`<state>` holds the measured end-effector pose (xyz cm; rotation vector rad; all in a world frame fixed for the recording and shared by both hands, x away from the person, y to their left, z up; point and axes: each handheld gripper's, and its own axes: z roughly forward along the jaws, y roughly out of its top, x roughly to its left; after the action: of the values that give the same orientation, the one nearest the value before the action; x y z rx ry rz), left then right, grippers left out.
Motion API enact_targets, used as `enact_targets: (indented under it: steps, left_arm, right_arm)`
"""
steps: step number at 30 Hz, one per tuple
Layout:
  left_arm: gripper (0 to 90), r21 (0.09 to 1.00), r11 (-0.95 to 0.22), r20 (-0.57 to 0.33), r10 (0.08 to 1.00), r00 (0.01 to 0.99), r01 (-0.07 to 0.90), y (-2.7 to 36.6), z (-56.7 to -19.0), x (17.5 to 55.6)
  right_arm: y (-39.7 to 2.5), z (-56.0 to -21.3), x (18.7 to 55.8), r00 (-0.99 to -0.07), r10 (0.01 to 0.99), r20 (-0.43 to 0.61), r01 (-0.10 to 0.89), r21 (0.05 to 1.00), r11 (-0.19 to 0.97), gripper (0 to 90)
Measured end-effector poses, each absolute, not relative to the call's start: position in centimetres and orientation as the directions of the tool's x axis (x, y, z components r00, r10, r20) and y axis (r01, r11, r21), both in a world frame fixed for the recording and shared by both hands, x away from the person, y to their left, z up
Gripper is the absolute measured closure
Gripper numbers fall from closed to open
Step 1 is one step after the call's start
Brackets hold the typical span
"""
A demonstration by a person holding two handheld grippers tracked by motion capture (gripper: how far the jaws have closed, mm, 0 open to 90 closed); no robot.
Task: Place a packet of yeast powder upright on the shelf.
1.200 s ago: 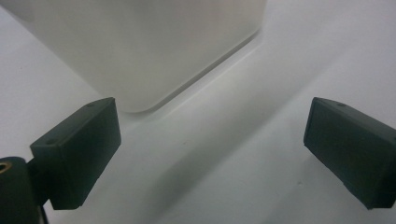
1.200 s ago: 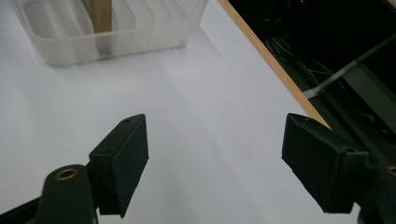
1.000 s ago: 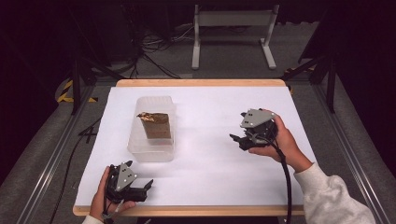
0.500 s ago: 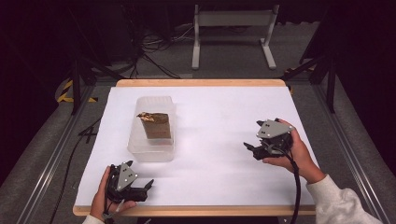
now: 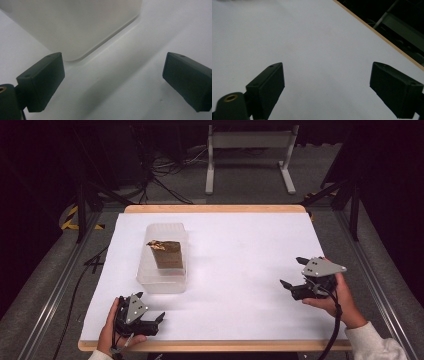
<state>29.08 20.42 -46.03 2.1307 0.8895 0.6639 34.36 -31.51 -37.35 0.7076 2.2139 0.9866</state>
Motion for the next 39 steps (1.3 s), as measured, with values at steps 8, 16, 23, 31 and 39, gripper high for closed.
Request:
enact_targets:
  steps: [8,16,23,31,39]
  left_arm:
    - [4.8,0.774,-0.502,0.183,0.76,0.624,0.385,20.4,-46.0,29.3]
    - [4.8,0.786,-0.486,0.169,0.764,0.623,0.382,20.5,-45.9,29.3]
    - [4.8,0.788,-0.482,0.165,0.765,0.623,0.383,20.5,-45.9,29.3]
    - [4.7,0.795,-0.477,0.167,0.765,0.621,0.374,20.6,-45.8,29.5]
    - [4.7,0.799,-0.472,0.167,0.769,0.617,0.372,20.5,-45.7,29.6]
  right_arm:
    - [-33.7,-39.1,33.0,-0.639,0.688,-0.344,0.216,0.779,0.589,11.9]
    - [-36.2,-40.9,31.5,-0.586,0.744,-0.322,0.237,0.809,0.538,11.9]
    - [-38.1,-42.2,29.9,-0.528,0.805,-0.27,0.25,0.857,0.451,12.1]
    - [-40.0,-43.4,28.6,-0.482,0.854,-0.195,0.274,0.892,0.358,11.9]
    - [-40.1,-44.0,28.3,-0.474,0.859,-0.196,0.274,0.894,0.355,11.6]
